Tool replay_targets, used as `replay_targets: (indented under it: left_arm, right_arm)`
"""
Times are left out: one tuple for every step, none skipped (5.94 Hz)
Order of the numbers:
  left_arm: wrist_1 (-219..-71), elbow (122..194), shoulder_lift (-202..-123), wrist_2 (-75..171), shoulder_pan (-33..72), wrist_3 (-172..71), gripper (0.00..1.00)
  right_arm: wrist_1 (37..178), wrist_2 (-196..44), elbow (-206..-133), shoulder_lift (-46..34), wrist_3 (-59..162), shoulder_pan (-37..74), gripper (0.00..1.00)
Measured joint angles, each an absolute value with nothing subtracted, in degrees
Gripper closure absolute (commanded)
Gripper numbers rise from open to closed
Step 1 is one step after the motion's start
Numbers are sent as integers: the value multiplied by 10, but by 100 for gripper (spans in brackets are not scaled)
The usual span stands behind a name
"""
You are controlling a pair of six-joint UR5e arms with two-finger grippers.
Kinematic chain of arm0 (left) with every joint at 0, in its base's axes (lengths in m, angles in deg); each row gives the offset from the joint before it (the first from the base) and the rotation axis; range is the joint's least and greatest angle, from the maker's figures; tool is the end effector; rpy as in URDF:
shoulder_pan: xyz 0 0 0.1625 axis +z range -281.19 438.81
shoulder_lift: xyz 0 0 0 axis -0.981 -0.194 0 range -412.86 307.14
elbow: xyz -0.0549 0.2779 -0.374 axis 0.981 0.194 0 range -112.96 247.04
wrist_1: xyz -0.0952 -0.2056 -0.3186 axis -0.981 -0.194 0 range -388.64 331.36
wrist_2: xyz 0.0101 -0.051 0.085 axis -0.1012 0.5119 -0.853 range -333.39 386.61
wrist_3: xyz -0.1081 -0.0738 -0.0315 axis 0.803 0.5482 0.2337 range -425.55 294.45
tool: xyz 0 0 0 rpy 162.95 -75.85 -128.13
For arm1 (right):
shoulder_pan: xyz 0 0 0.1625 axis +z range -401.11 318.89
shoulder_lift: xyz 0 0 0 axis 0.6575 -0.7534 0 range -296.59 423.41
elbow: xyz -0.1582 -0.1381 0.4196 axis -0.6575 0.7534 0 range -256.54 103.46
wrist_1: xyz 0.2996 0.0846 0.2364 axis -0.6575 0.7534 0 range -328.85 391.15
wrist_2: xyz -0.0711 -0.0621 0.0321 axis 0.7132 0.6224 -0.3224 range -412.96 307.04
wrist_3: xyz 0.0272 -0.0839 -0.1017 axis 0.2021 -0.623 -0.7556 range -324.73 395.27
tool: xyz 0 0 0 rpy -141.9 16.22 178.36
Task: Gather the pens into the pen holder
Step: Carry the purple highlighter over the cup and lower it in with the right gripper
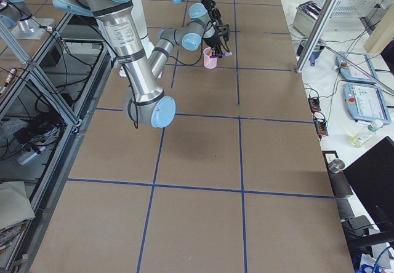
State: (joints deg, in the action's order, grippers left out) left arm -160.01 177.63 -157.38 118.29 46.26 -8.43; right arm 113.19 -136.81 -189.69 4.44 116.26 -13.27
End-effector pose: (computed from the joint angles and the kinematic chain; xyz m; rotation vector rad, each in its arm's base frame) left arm 0.4129 -0.4170 0.3399 0.7004 1.1364 0.0244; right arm -0.4809 -0.4211 0.2410 0.4367 -1.0030 0.3538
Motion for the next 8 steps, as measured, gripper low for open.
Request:
replay_targets:
  left_arm:
    - [-1576,1776,-1560,1226,431,-117,16]
    - [-1564,1775,-1549,1253,408,-142,15]
    - [-1560,1774,-1544,1264,398,-152,15]
    - [-1559,1774,-1542,1268,394,-155,14]
    - [-1559,1774,-1542,1268,392,-155,13]
    - [-1558,1773,-1541,1268,392,-155,12]
    - [-1558,1774,-1541,1268,392,-155,12]
    - [-1558,1774,-1541,1268,392,-155,12]
  right_arm:
    - [1123,-1247,-1900,58,1184,-187,100]
    - [1092,-1130,-1892,62,1191,-241,100]
    - [1053,-1043,-1873,61,1192,-280,100]
    - [1032,-990,-1852,58,1192,-304,100]
    - [1026,-966,-1834,57,1189,-317,100]
    - [1025,-956,-1822,59,1185,-323,99]
    - [1026,-943,-1811,60,1183,-324,99]
    - [1026,-924,-1799,62,1184,-324,99]
